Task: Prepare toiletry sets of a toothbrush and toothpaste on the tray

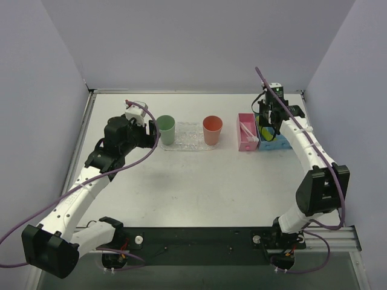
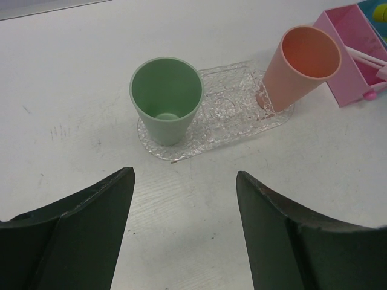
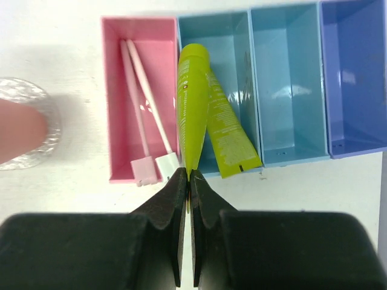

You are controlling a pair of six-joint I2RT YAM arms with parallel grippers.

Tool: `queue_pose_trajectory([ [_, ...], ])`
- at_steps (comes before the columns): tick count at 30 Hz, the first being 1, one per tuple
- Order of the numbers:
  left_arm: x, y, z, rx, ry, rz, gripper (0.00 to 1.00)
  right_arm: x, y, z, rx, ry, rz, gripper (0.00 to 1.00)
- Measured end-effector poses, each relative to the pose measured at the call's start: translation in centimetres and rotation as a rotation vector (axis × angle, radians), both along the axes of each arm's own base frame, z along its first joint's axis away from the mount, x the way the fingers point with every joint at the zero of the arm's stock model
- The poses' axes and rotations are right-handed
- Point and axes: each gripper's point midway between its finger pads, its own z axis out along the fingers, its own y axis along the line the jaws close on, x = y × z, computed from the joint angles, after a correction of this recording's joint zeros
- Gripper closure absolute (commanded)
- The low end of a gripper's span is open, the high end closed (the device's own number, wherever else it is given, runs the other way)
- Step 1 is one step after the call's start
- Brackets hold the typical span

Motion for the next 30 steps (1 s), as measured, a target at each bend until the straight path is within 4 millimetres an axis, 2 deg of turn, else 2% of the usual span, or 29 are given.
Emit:
queue_pose_trajectory([
  [3, -0.1, -0.6, 0.3, -0.006, -0.011, -0.031, 0.21, -0.7, 0.3, 2.9, 0.028, -0.060, 0.015, 1.00],
  [6, -0.3, -1.4, 0.5, -0.012, -0.020, -0.067, 0.21, -1.8, 0.8, 4.6, 0.060, -0.084, 0.038, 1.00],
  [17, -2.8, -5.7, 0.3, -0.039, -0.012, -0.316, 0.21, -6.4, 4.9, 6.7, 0.208, -0.034, 0.189, 1.00],
  [21, -4.2, -7.6, 0.7, -0.067, -0.017, -0.435, 0.21, -8.4, 7.1, 8.7, 0.229, -0.048, 0.275, 1.00],
  [25, -5.8, -9.7, 1.1, -0.113, -0.017, -0.569, 0.21, -10.1, 10.3, 10.5, 0.284, -0.056, 0.404, 1.00],
  [30, -8.0, -11.7, 1.6, -0.171, -0.005, -0.724, 0.21, -12.5, 14.2, 10.8, 0.381, -0.002, 0.575, 1.00],
])
